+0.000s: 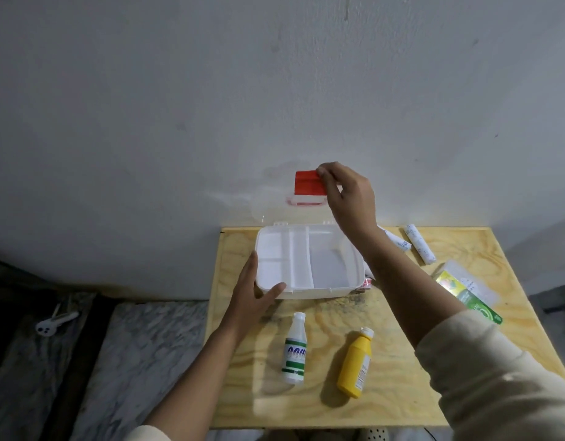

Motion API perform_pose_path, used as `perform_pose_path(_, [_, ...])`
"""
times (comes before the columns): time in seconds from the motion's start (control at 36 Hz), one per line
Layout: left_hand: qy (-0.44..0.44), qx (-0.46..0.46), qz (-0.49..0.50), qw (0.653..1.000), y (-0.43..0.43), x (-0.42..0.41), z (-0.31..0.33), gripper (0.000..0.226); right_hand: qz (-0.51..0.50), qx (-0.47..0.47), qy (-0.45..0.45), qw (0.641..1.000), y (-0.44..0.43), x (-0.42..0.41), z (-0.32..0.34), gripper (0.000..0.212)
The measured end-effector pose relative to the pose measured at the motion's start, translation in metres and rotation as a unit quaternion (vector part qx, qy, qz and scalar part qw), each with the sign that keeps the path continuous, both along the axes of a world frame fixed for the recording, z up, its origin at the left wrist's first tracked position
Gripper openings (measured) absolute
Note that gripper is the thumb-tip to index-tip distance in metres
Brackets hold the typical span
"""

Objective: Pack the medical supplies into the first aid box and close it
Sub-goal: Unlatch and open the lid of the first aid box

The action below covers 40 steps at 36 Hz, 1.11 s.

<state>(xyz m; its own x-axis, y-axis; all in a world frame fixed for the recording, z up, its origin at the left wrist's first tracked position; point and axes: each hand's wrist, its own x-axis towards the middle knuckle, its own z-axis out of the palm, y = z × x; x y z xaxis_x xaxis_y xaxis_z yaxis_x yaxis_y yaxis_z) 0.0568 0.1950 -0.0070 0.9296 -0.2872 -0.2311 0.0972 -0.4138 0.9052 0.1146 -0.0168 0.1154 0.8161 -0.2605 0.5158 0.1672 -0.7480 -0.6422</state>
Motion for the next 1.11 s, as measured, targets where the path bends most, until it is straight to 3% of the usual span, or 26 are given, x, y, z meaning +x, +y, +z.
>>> perform_pose_path(0.28, [0.012, -0.038, 0.016, 0.999, 0.001, -0.007, -0.001, 0.084, -0.065, -0.146, -0.086, 0.983, -0.017, 0.03, -0.011, 0.026])
perform_pose_path(0.36, [0.015, -0.03, 0.014, 0.999, 0.003, -0.006, -0.001, 0.094, -0.054, -0.17, -0.093, 0.98, -0.03, 0.032, -0.018, 0.029])
perform_pose_path(0.44, [0.02, -0.023, 0.016, 0.999, 0.005, -0.006, -0.001, 0.099, -0.03, -0.141, -0.085, 0.986, -0.038, 0.025, -0.025, 0.031])
perform_pose_path(0.56, [0.013, -0.014, 0.019, 1.0, 0.003, -0.006, 0.0, 0.089, 0.003, -0.102, -0.079, 0.992, -0.043, 0.013, -0.028, 0.017])
perform_pose_path(0.97, [-0.032, 0.038, -0.013, 0.999, -0.001, -0.006, 0.0, 0.082, -0.045, -0.011, -0.02, 0.999, -0.052, -0.005, -0.019, 0.02])
perform_pose_path(1.11, [-0.041, 0.045, 0.0, 0.998, -0.005, -0.005, -0.002, 0.096, -0.066, -0.003, -0.022, 0.998, -0.056, -0.01, -0.019, 0.021])
